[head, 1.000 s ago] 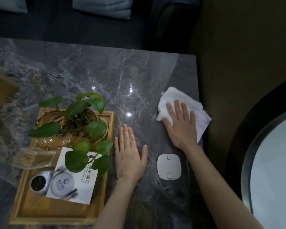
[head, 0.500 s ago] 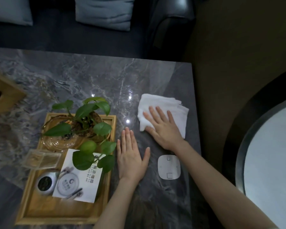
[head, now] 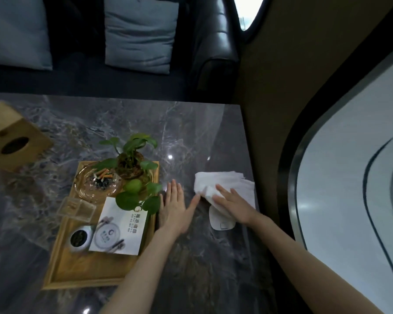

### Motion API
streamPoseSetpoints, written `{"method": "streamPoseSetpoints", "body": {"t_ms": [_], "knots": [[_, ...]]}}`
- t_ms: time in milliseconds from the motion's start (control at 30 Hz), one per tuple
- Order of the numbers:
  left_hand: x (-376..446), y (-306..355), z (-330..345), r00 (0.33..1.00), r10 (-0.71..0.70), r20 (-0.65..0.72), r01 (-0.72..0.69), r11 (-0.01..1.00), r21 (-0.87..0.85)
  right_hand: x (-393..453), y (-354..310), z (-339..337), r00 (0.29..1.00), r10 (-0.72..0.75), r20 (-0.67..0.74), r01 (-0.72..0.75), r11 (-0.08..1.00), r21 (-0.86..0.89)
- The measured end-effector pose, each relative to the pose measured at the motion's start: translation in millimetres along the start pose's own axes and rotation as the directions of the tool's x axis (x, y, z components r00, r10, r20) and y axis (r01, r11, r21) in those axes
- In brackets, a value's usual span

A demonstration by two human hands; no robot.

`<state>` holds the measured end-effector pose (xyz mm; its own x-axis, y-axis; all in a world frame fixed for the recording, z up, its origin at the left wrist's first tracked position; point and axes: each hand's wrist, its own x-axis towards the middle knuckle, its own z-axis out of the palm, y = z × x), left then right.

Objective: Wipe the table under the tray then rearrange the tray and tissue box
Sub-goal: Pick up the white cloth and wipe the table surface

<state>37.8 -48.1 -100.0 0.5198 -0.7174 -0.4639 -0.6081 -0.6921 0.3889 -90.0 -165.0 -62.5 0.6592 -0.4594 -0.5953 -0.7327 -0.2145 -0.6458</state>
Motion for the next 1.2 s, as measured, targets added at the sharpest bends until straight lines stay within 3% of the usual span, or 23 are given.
{"method": "streamPoseSetpoints", "body": {"t_ms": [67,133,167,267,400,500,567,633,767,867,967,1067,1200], "knots": [[-10,2,2,0.998,0.039,0.057,-0.037,0.999,-0.036,-22,-16,-8,0.991,0.128,-0.032,-0.109,0.929,0.354],[-23,9,0,0.993,0.065,0.1,-0.047,0.984,-0.173,-42,-23,-18,0.99,0.138,-0.033,-0.098,0.837,0.538],[-32,16,-5,0.992,0.06,0.11,-0.022,0.948,-0.318,-50,-24,-22,0.988,0.144,-0.048,-0.083,0.777,0.624],[-58,32,-26,0.988,0.068,0.139,0.043,0.743,-0.668,-75,-27,-27,0.983,0.182,-0.037,-0.052,0.46,0.886],[-88,37,-59,0.975,0.2,0.099,-0.02,0.518,-0.855,-113,-43,-21,0.995,-0.085,-0.043,0.051,0.102,0.993],[-105,21,-83,0.95,0.307,0.06,-0.026,0.27,-0.963,-127,-56,-5,0.972,-0.222,-0.08,0.078,-0.021,0.997],[-115,1,-94,0.934,0.345,0.094,0.016,0.222,-0.975,-131,-68,14,0.963,-0.26,-0.073,0.07,-0.02,0.997],[-128,-25,-103,0.914,0.37,0.169,0.082,0.237,-0.968,-133,-81,35,0.967,-0.252,-0.027,0.015,-0.051,0.999],[-154,-91,-125,0.916,0.331,0.226,0.148,0.244,-0.958,-130,-120,92,0.994,-0.1,-0.047,0.053,0.055,0.997],[-176,-143,-145,0.946,0.263,0.19,0.136,0.211,-0.968,-120,-149,142,0.987,-0.097,0.126,-0.121,0.053,0.991],[-193,-192,-170,0.973,0.196,0.125,0.088,0.187,-0.978,-102,-179,196,0.97,-0.114,0.214,-0.211,0.038,0.977],[-196,-240,-195,0.986,0.13,0.105,0.081,0.175,-0.981,-81,-211,245,0.933,-0.182,0.309,-0.298,0.085,0.951],[-183,-300,-224,0.991,0.093,0.097,0.077,0.201,-0.977,-43,-243,280,0.897,-0.087,0.434,-0.412,0.194,0.89]]}}
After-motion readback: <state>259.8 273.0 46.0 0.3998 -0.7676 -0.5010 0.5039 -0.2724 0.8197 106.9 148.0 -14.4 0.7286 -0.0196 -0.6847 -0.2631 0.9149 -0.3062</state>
